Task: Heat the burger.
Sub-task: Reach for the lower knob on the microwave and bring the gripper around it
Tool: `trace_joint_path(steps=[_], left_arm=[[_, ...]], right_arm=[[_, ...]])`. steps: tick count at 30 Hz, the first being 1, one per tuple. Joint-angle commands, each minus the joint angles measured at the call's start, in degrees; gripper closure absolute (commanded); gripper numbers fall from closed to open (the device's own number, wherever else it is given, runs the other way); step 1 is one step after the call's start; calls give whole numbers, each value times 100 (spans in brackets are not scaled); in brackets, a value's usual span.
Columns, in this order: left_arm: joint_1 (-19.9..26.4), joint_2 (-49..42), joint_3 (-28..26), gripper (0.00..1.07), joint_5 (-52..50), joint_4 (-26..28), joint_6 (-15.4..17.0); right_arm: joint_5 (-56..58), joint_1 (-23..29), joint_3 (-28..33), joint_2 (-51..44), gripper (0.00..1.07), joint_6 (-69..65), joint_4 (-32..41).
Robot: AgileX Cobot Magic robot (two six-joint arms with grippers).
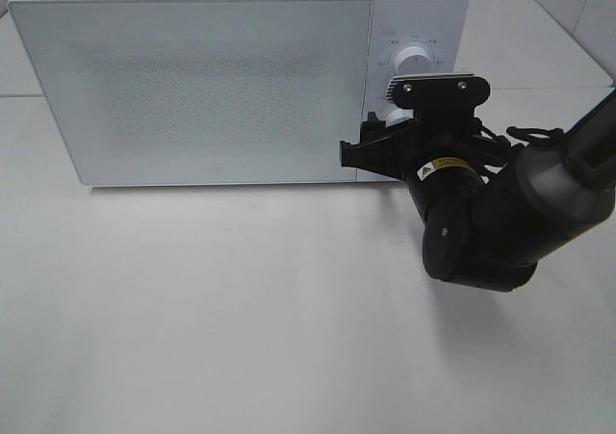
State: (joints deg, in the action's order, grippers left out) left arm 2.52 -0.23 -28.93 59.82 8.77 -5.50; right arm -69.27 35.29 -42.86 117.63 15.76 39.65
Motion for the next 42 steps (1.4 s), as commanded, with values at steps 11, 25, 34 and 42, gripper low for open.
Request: trace_joint_path(steps=[11, 25, 34, 42], left_arm=[[23, -126, 17, 7, -40, 23, 23], [23, -126, 17, 7, -40, 23, 23], [23, -126, 17, 7, -40, 23, 23], [23, -126, 17, 7, -40, 23, 23]], right_arm=[[-619, -235, -218, 172, 31, -63, -241], [-842, -235, -292, 172, 52, -166, -309], [-837, -235, -395, 172, 96, -160, -516], [-837, -235, -395, 172, 103, -160, -516]])
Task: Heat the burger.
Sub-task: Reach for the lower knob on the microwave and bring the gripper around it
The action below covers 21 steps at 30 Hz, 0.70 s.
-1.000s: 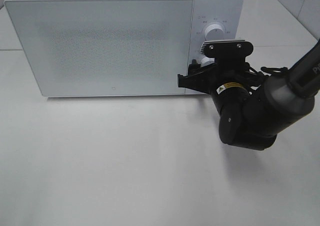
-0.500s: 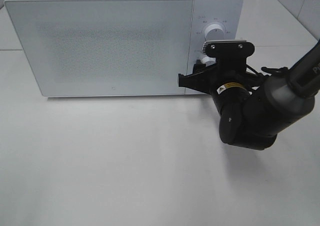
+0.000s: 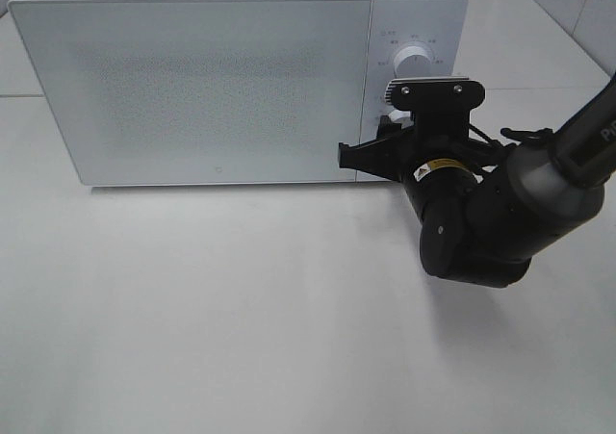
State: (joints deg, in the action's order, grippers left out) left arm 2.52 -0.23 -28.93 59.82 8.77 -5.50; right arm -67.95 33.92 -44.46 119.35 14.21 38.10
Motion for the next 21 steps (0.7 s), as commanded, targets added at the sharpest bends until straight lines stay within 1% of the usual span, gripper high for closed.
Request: trace_joint_path(steps=[1, 8, 15, 17, 18, 20, 21], left_arm=[[23, -126, 17, 7, -40, 23, 23], [23, -126, 17, 7, -40, 23, 23], [23, -126, 17, 7, -40, 23, 23], [23, -126, 17, 7, -40, 23, 23], [23, -126, 17, 7, -40, 23, 23], [23, -126, 17, 7, -40, 23, 23], [23, -126, 17, 7, -40, 23, 23]], right_arm=[[-968, -97, -235, 0, 103, -6, -361], [-968, -97, -235, 0, 102, 126, -367], [-974, -97, -235, 0, 105, 0, -458], [-980, -97, -235, 0, 106, -470, -722], [-980, -97, -235, 0, 106, -470, -722], [-980, -103, -235, 0, 106, -1324, -1003], [-980, -103, -235, 0, 106, -1324, -1003]])
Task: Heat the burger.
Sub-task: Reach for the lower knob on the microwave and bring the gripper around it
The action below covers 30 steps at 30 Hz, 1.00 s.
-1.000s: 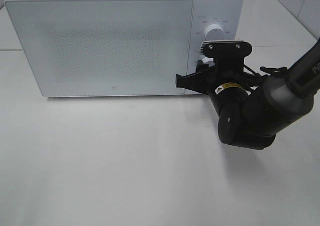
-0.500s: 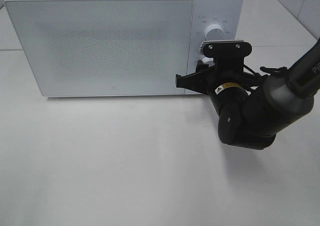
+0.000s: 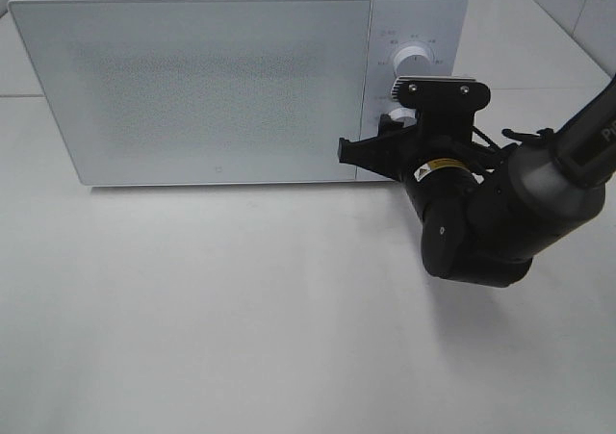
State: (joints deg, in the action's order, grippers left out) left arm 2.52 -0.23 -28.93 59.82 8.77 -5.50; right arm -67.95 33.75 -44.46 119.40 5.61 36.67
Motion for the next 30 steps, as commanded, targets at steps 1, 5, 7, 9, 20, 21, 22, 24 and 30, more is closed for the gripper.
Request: trace_joint_path(steps=[1, 5, 7, 9, 20, 21, 22, 24, 30], left_arm=[[23, -126, 17, 7, -40, 23, 23], [23, -126, 17, 7, -40, 23, 23], [23, -126, 17, 7, -40, 23, 23], [23, -126, 17, 7, -40, 23, 23], [23, -126, 17, 7, -40, 23, 23], [23, -126, 17, 7, -40, 23, 23], [23, -126, 17, 7, -40, 23, 23], [23, -126, 17, 7, -40, 23, 23], [23, -126, 17, 7, -40, 23, 23]], right_arm=[[-980, -92, -235, -6, 106, -1129, -1060], [-985, -92, -235, -6, 106, -1994, -1278], [-991, -92, -235, -6, 106, -2475, -1375], [-997, -92, -235, -6, 105, -3260, -1553], [-1003, -92, -235, -6, 105, -5924, -1220], [-1003, -92, -235, -6, 105, -5924, -1220], [-1003, -92, -235, -6, 105, -6142, -1186], [-1003, -92, -235, -6, 105, -6572, -1123], [-997, -92, -235, -6, 105, -7746, -945]])
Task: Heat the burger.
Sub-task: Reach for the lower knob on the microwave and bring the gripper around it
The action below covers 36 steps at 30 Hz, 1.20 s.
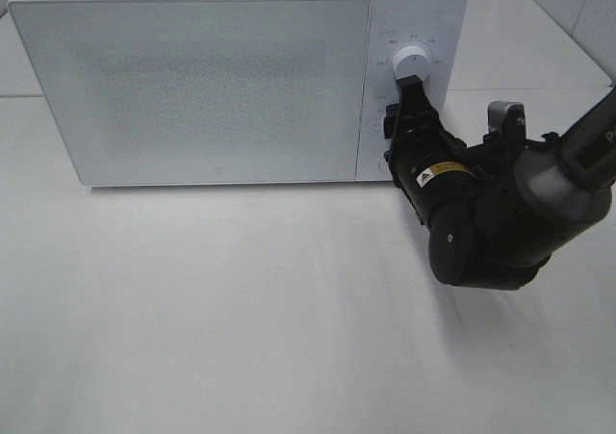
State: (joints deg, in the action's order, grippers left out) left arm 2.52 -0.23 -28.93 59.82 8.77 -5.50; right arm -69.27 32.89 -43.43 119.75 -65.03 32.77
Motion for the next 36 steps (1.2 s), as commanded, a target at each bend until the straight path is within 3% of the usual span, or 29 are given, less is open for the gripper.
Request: trace_joint_path(steps=[1, 36], left_arm=[[23, -126, 17, 7, -40, 23, 23], [23, -126, 17, 7, -40, 23, 23]], right_arm=[[-865, -6, -338, -40, 105, -980, -493], [-859, -6, -539, -40, 103, -1868, -132]])
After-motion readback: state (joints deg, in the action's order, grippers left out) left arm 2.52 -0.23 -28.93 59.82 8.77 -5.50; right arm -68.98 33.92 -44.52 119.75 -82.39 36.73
